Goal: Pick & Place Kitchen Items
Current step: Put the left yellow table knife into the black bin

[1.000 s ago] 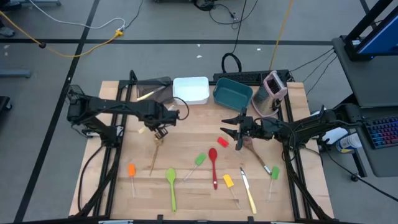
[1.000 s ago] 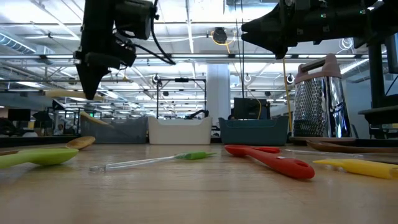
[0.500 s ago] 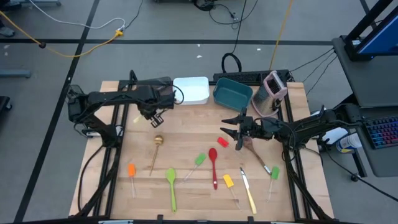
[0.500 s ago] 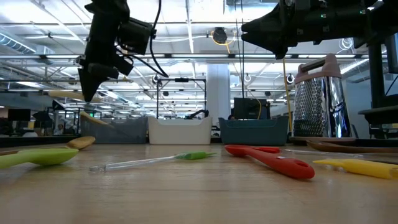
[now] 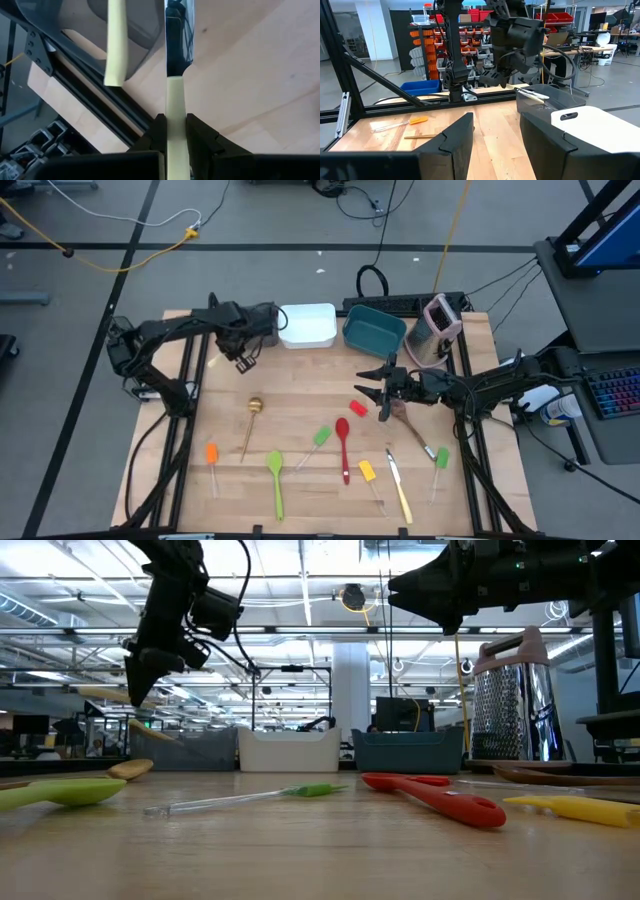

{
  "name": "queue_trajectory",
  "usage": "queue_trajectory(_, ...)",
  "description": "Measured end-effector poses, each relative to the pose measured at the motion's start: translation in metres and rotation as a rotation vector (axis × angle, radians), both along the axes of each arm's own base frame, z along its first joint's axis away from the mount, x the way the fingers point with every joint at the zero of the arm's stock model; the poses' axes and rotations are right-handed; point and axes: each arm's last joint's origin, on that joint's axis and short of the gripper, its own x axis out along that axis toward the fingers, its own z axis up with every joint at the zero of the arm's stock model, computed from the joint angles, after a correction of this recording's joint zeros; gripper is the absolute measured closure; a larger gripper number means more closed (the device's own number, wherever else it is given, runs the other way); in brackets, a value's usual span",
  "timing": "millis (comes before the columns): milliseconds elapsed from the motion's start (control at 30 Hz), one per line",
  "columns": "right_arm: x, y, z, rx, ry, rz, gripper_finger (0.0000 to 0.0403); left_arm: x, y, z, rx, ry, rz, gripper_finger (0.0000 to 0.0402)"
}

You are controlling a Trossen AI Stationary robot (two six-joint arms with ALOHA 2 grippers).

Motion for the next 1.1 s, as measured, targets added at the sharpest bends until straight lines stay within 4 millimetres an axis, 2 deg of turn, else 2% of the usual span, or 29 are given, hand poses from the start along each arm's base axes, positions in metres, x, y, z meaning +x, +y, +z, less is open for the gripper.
queue_trajectory(133,0.0,0.0,0.0,-0.006,0.0,-0.001,0.0245,0.002,0.011,0.016,0.028,-0.052,0.009,0.0368)
queue_trajectory(400,0.0,0.0,0.0,-0.023,0.004,-0.002,0.0245,0.009,0.029,0.064,0.129,-0.202,-0.002,0.0368)
queue_trajectory(533,0.0,0.0,0.0,-0.023,0.004,-0.002,0.0245,0.012,0.034,0.076,0.147,-0.228,-0.028,0.0368)
queue_trajectory(633,0.0,0.0,0.0,-0.022,0.003,-0.002,0.0245,0.015,0.04,0.072,0.122,-0.195,-0.031,0.0368)
queue_trajectory(900,0.0,0.0,0.0,-0.022,0.004,-0.002,0.0245,0.029,0.065,0.028,-0.011,-0.012,-0.022,0.0368)
queue_trajectory(1100,0.0,0.0,0.0,-0.023,0.007,-0.002,0.0245,0.035,0.076,0.006,-0.065,0.049,-0.027,0.0368)
